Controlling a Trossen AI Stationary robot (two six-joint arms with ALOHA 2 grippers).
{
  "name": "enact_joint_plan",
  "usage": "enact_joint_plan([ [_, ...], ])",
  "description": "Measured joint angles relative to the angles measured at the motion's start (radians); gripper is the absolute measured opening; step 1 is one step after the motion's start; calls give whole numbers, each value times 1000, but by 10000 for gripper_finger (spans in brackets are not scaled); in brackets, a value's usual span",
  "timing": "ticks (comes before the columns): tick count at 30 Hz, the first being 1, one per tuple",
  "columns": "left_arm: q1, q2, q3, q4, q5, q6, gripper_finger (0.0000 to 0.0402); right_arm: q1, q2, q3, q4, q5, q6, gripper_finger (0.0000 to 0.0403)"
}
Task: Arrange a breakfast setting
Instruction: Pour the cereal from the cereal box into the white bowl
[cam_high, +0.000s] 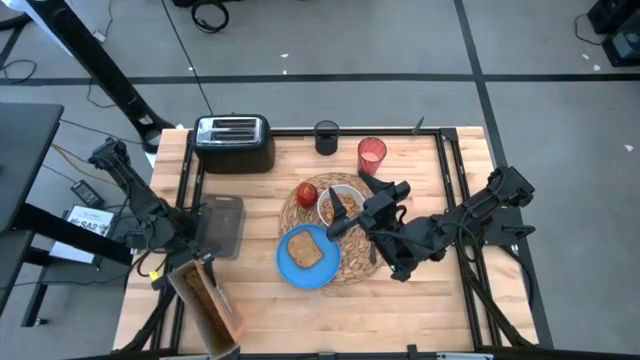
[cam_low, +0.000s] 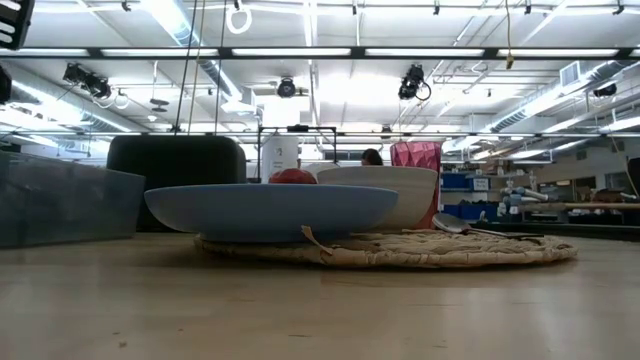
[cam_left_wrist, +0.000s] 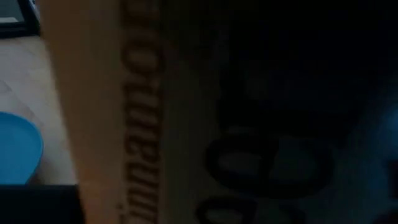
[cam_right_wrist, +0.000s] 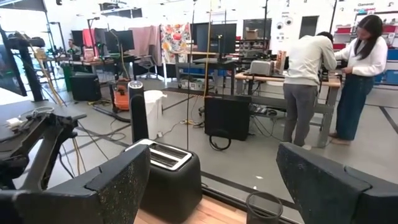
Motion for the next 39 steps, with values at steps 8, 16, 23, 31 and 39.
enact_joint_plan([
  [8,0,-1,1,-47,-1,-58,293,-1,0,0,1,21,1,352],
  [16,0,-1,1,-49,24,-187,295,-1,0,0,1,17,1,352],
  [23,0,-1,1,-52,70,-212,295,0,-1,0,1,9,1,351],
  [31,0,0,1,-37,53,-91,295,0,-1,0,1,9,-4,350],
  [39,0,-1,3,41,-13,-14,296,0,-1,0,1,19,-6,350],
])
